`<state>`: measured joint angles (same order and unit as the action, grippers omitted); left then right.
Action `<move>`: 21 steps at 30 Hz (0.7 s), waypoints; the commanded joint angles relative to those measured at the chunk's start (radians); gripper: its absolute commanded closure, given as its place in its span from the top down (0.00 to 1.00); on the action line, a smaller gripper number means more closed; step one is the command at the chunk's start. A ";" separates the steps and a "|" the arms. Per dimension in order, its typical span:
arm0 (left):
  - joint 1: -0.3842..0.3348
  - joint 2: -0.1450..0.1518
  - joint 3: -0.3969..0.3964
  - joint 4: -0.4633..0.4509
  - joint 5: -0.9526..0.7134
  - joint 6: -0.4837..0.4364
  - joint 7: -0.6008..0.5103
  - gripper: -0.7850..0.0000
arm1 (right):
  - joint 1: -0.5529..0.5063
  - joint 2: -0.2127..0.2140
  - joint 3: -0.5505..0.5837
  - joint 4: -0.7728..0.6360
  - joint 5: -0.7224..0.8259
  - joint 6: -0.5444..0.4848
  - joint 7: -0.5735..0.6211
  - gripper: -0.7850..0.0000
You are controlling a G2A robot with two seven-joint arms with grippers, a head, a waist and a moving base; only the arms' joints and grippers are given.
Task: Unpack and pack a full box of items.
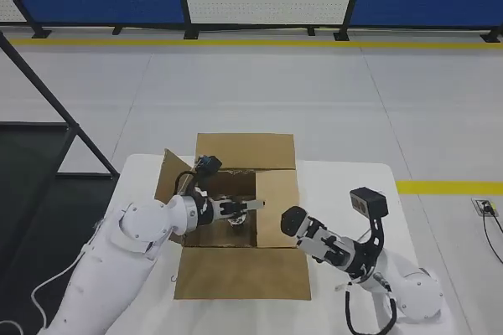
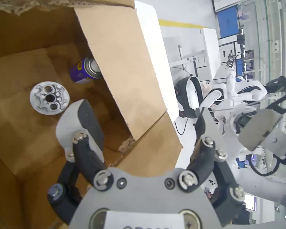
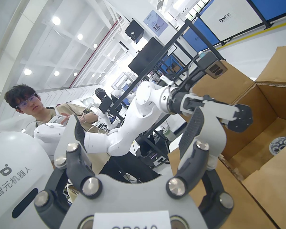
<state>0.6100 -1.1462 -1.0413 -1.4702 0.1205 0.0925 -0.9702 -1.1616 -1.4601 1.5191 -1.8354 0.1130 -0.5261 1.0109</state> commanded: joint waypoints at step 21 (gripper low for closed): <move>-0.095 -0.087 0.132 0.368 -0.238 -0.192 0.143 1.00 | -0.012 0.046 -0.024 -0.011 -0.003 -0.023 -0.033 1.00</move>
<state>0.5180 -1.2288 -0.9149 -1.1161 -0.1094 -0.0840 -0.8403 -1.1742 -1.4158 1.4970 -1.8465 0.1086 -0.5486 0.9800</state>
